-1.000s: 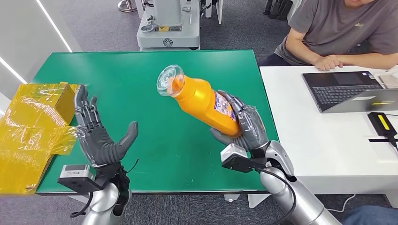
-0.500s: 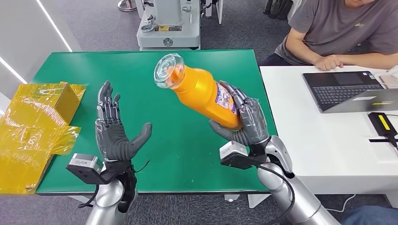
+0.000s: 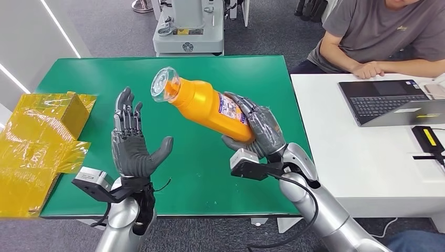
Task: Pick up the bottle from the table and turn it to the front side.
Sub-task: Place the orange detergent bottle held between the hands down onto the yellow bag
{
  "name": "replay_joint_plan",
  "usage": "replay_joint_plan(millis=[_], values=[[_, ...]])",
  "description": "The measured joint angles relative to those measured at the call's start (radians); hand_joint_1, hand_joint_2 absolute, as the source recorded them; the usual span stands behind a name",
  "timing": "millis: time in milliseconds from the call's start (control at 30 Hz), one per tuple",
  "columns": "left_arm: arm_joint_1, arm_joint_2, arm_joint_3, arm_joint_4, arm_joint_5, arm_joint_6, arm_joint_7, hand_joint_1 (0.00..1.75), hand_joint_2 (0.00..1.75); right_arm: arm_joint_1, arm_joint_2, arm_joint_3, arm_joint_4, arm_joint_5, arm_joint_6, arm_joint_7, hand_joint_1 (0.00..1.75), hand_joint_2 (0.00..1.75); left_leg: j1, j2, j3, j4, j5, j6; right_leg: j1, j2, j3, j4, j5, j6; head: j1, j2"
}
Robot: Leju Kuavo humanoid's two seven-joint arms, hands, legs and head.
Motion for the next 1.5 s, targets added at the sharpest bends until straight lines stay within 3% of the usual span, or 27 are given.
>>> replay_joint_plan(millis=[133,300,533,1067,1233,1500], values=[[-0.001,0.0,0.0,0.002,0.001,-0.003,0.0,0.0,1.75,-0.007,0.004,0.009,0.015,0.003,0.013,0.004,1.75,1.75,0.0,0.0,0.0,0.0,0.0,0.0,0.0,0.0,0.0,0.0,0.0,0.0,0.0,0.0],[-0.01,-0.003,-0.002,0.014,0.011,-0.014,0.007,0.0,1.75,-0.027,0.009,0.033,0.044,0.032,0.111,0.021,1.75,1.75,0.0,0.0,0.0,0.0,0.0,0.0,0.0,0.0,0.0,0.0,0.0,0.0,0.0,0.0],[-0.03,-0.009,-0.01,0.032,0.02,-0.021,0.011,0.0,1.75,-0.082,0.05,0.082,0.135,0.065,0.174,0.02,1.75,1.75,0.0,0.0,0.0,0.0,0.0,0.0,0.0,0.0,0.0,0.0,0.0,0.0,0.0,0.0],[-0.092,-0.009,-0.009,0.105,0.187,-0.068,-0.006,0.0,1.75,-0.145,0.113,0.114,0.29,0.08,0.094,-0.024,1.75,1.75,0.0,0.0,0.0,0.0,0.0,0.0,0.0,0.0,0.0,0.0,0.0,0.0,0.0,0.0],[-0.113,-0.013,-0.014,0.137,0.214,-0.069,-0.011,0.0,1.75,-0.152,0.127,0.115,0.304,0.071,0.026,-0.036,1.75,1.75,0.0,0.0,0.0,0.0,0.0,0.0,0.0,0.0,0.0,0.0,0.0,0.0,0.0,0.0],[-0.124,-0.024,-0.022,0.167,0.225,-0.077,-0.011,0.0,1.75,-0.159,0.149,0.121,0.305,0.069,0.005,-0.043,1.75,1.75,0.0,0.0,0.0,0.0,0.0,0.0,0.0,0.0,-0.001,0.0,0.0,0.0,0.0,0.0]])
